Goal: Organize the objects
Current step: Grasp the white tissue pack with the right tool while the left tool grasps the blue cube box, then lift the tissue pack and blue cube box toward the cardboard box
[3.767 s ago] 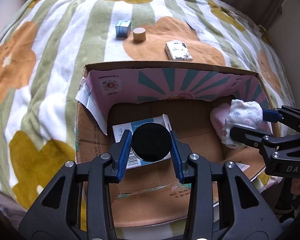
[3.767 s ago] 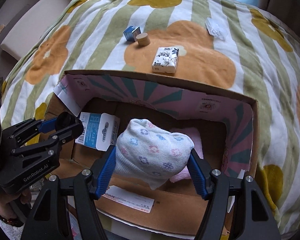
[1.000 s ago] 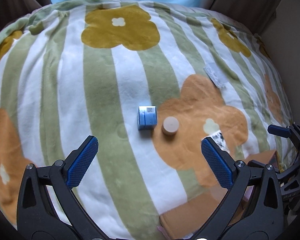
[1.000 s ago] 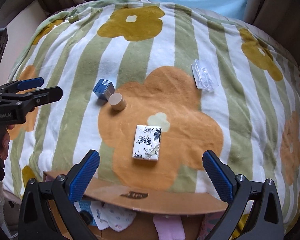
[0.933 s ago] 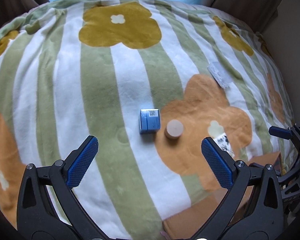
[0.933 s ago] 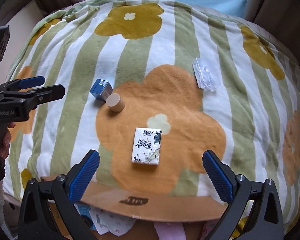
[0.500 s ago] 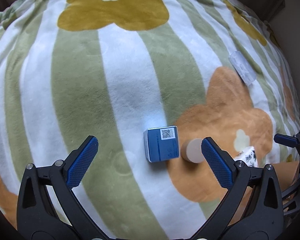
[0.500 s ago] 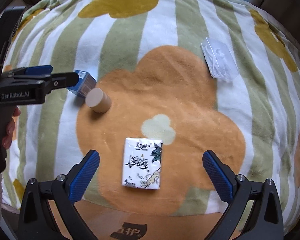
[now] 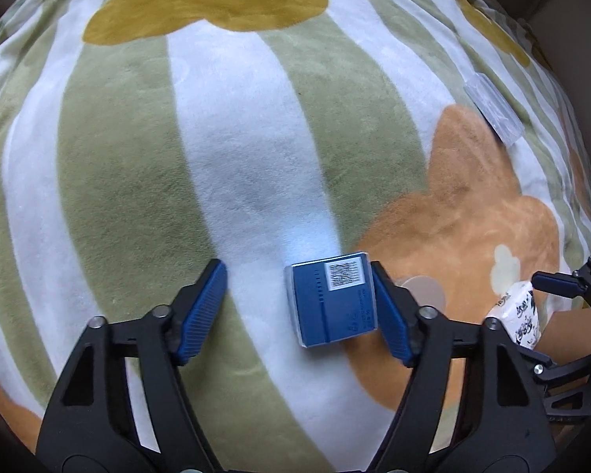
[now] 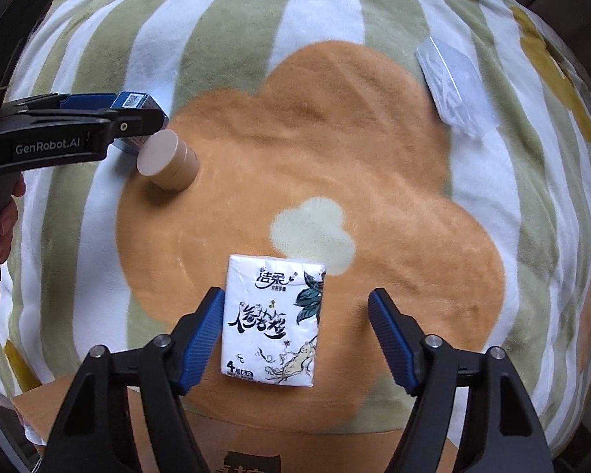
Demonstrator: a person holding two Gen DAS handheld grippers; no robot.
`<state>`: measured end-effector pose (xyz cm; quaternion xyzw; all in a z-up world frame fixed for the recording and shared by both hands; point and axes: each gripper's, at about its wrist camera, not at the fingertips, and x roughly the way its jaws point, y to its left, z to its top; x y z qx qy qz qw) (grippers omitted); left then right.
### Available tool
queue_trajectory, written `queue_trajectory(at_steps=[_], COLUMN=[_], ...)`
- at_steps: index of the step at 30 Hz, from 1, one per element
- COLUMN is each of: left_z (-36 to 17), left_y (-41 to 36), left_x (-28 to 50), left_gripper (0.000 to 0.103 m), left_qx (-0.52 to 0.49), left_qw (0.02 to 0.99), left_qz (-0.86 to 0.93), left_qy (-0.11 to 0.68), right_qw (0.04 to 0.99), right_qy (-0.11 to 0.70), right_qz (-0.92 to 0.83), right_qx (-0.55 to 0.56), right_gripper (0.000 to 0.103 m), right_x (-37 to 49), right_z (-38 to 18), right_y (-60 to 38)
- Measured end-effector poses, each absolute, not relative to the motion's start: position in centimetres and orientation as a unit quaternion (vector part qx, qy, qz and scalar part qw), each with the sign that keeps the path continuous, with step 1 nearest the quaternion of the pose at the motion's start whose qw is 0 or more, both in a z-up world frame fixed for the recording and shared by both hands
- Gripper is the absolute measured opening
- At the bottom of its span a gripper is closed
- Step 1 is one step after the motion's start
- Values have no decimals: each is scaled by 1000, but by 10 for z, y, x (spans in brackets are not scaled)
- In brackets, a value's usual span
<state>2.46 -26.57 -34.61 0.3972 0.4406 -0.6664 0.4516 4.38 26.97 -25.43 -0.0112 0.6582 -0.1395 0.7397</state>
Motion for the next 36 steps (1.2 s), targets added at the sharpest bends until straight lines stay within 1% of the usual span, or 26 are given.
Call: queue_trajectory(at_steps=[1,2,3,5,9,11,26,36], left_z=[-346,-346,-347,-347,-346,-345,-328,-276], left_y=[-266,-266,-267,-266,-264,-263,-254,-236], left_x=[24,23,21,17,13,13,25,29], left_gripper=[53,45,41,35,35,34,34,34], left_qx=[395,394,395,397,406,405,393,377], left_qw=[448,444,440,434,438,438,452,474], left_qz=[-669,-671,-672,-675,-675,-675,-675,-684], left_qy=[442,444,445,445,433,434,430,405], right_qw=[739,739,738,736,738,738,750,774], right_qy=[658,658,659,660,659,658,638,611], right_qz=[-142,-145,-148,-147,-142,-145,-168,-165], right_qx=[-3,4,12,24,29,38,47,25], right_gripper=[66,63,60,55,46,44,43,43], right_x=[43,43,43,42,40,39,25,21], right_z=[-254,-254,-255,-255,-255,-254,-239,-205], right_y=[269,269,269,269,270,271,262,260])
